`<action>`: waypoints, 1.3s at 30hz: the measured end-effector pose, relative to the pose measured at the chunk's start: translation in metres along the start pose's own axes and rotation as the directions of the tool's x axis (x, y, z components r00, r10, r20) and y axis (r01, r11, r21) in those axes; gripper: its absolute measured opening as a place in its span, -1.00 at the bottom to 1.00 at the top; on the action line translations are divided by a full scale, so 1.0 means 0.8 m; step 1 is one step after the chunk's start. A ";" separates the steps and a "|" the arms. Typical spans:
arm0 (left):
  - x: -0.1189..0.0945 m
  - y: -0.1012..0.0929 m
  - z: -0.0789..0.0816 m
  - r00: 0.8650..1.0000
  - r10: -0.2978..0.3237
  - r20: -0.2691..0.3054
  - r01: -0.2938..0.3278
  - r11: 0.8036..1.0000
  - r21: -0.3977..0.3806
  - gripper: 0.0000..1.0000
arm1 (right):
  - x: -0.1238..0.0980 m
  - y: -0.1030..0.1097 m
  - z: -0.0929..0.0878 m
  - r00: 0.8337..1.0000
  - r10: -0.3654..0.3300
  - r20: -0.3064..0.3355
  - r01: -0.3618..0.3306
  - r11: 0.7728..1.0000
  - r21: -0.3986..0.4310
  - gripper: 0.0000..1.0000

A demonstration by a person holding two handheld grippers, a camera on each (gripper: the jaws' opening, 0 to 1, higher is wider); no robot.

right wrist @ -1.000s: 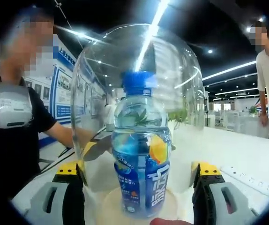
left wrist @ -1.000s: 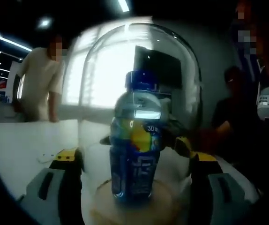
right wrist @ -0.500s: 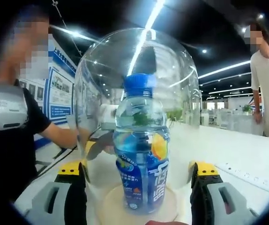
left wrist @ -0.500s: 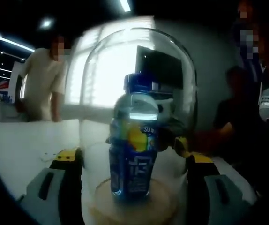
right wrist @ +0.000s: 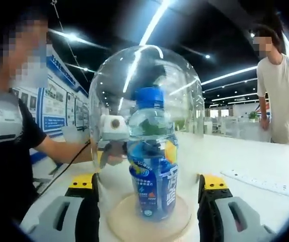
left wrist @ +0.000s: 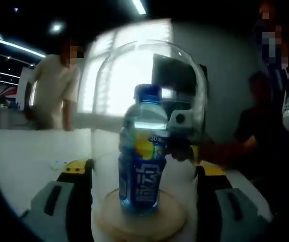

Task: Open the cover put in the Mizone put the cover back on

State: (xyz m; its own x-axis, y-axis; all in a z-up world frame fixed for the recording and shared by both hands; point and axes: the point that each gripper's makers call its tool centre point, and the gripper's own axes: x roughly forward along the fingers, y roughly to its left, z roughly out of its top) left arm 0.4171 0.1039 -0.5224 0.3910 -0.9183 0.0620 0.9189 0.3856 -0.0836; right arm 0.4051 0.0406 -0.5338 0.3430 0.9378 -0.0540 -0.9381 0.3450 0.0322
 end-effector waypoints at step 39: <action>-0.087 -0.066 0.015 0.970 0.233 0.065 -0.236 0.971 0.034 -0.08 | -0.066 0.057 -0.002 0.974 -0.226 0.029 0.225 0.974 0.034 -0.34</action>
State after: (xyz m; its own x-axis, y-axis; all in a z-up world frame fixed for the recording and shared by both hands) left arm 0.3419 0.1483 -0.5103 0.5971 -0.7952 0.1055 0.8020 0.5941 -0.0618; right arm 0.3442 0.0071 -0.5312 0.5473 0.8364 -0.0309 -0.8347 0.5482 0.0529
